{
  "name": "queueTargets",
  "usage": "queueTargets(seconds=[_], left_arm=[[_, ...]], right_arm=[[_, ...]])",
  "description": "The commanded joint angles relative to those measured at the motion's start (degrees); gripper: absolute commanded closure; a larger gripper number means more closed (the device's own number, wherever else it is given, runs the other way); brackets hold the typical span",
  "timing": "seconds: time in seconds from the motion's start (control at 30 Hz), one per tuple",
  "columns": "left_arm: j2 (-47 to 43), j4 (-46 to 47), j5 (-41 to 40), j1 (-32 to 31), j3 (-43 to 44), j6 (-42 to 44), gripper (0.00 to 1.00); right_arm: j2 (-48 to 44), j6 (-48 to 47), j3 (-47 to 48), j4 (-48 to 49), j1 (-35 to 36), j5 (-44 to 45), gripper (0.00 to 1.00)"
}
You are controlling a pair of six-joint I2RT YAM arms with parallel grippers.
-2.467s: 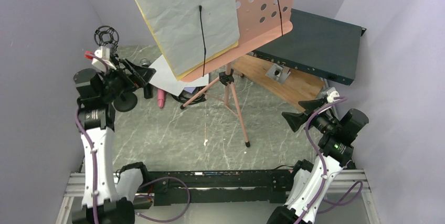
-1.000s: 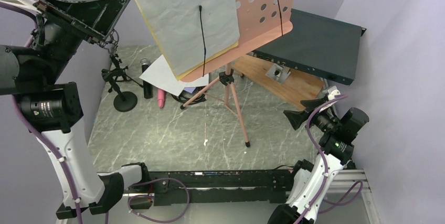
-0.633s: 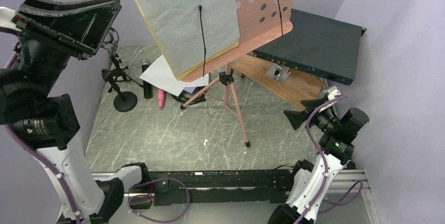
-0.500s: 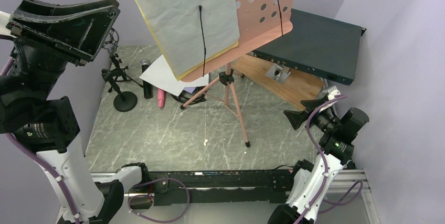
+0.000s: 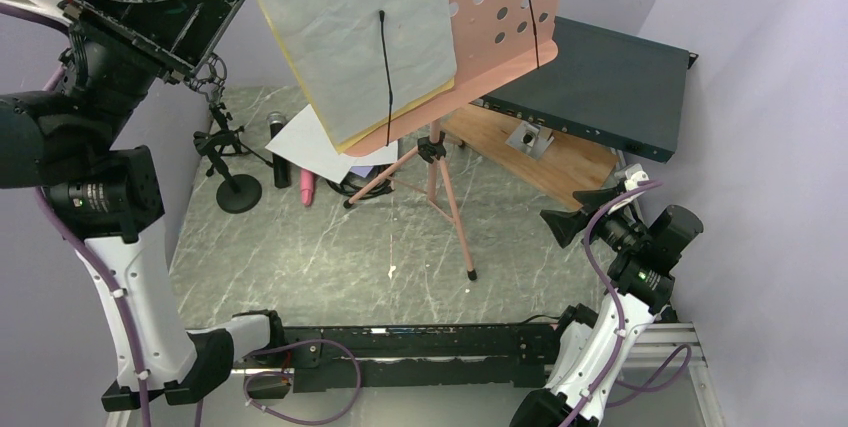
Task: Pack up the instrument practice props
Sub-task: Pick up the sheet music from the music stand.
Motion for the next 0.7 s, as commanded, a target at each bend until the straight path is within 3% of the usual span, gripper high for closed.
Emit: queueTargets(seconds=[0.0, 0.37, 0.67], left_arm=[[-0.06, 0.57, 1.5, -0.69, 0.01, -1.14, 0.49], [0.11, 1.04, 1.54, -1.42, -0.87, -1.25, 0.5], [0.48, 1.37, 1.66, -2.16, -1.53, -0.81, 0.61]], right_arm=[[0.23, -0.5, -0.23, 2.0, 0.16, 0.23, 0.01], [0.31, -0.5, -0.17, 2.0, 0.16, 0.27, 0.01], [0.39, -0.5, -0.16, 1.99, 0.16, 0.41, 0.01]])
